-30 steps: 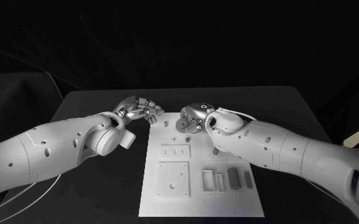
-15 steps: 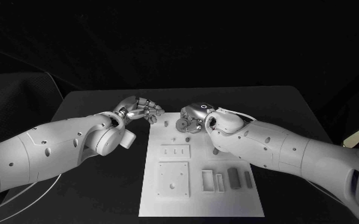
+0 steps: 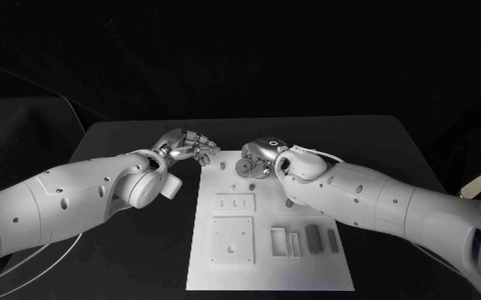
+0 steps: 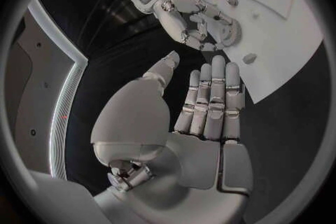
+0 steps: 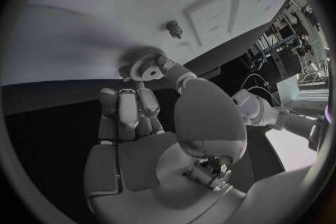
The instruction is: Assemble the parts on the task board
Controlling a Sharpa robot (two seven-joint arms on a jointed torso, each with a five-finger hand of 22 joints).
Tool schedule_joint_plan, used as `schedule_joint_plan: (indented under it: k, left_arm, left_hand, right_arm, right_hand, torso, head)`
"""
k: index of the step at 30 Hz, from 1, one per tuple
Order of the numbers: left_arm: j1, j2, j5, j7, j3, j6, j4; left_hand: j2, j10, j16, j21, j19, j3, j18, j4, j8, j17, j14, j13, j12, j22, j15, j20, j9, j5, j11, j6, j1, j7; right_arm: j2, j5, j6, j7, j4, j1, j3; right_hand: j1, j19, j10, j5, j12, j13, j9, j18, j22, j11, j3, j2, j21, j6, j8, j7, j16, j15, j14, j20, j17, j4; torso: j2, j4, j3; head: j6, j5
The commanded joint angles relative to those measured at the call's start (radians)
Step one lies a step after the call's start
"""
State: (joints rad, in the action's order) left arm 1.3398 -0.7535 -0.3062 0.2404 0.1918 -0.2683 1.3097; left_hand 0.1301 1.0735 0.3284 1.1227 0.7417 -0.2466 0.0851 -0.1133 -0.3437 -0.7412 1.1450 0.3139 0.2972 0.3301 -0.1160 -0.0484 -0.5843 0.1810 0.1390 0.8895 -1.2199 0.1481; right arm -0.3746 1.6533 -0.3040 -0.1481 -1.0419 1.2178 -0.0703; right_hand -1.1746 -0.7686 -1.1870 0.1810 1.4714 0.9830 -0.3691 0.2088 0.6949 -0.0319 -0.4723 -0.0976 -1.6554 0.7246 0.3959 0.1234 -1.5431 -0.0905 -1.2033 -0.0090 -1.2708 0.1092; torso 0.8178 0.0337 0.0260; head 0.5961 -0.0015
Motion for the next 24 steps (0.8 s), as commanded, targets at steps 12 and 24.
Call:
schedule_joint_plan:
  k: [12,24]
  left_arm:
    - [0.001,0.0,-0.001,0.004,-0.001,0.006,0.001]
    - [0.001,0.001,-0.001,0.003,-0.001,0.007,0.0]
  left_hand:
    - [-0.002,-0.005,-0.006,-0.005,-0.007,0.0,0.021,0.005,0.006,-0.001,-0.004,0.002,0.007,-0.001,0.0,-0.001,0.001,0.004,0.001,-0.002,-0.011,0.004]
    - [-0.002,-0.005,-0.006,-0.005,-0.008,0.0,0.021,0.005,0.006,-0.001,-0.004,0.001,0.007,-0.001,0.0,-0.001,0.001,0.004,0.001,-0.002,-0.011,0.004]
  right_arm:
    - [-0.008,0.025,-0.02,-0.004,-0.019,0.0,0.0]
    - [-0.007,0.029,-0.022,-0.005,-0.016,0.0,0.0]
  right_hand:
    - [-0.008,-0.006,-0.002,0.004,0.005,-0.002,-0.136,0.004,0.001,-0.01,-0.008,0.007,-0.115,0.127,0.005,0.035,-0.006,-0.002,-0.01,-0.002,-0.005,0.003]
    - [-0.009,-0.007,-0.002,0.004,0.005,-0.002,-0.136,0.004,0.001,-0.01,-0.01,0.006,-0.115,0.128,0.005,0.035,-0.007,-0.003,-0.011,-0.002,-0.005,0.003]
  torso:
    - [0.0,-0.0002,0.0007]
    - [0.0,0.0,0.0006]
  head:
    - [0.0,0.0]
    - [0.0,0.0]
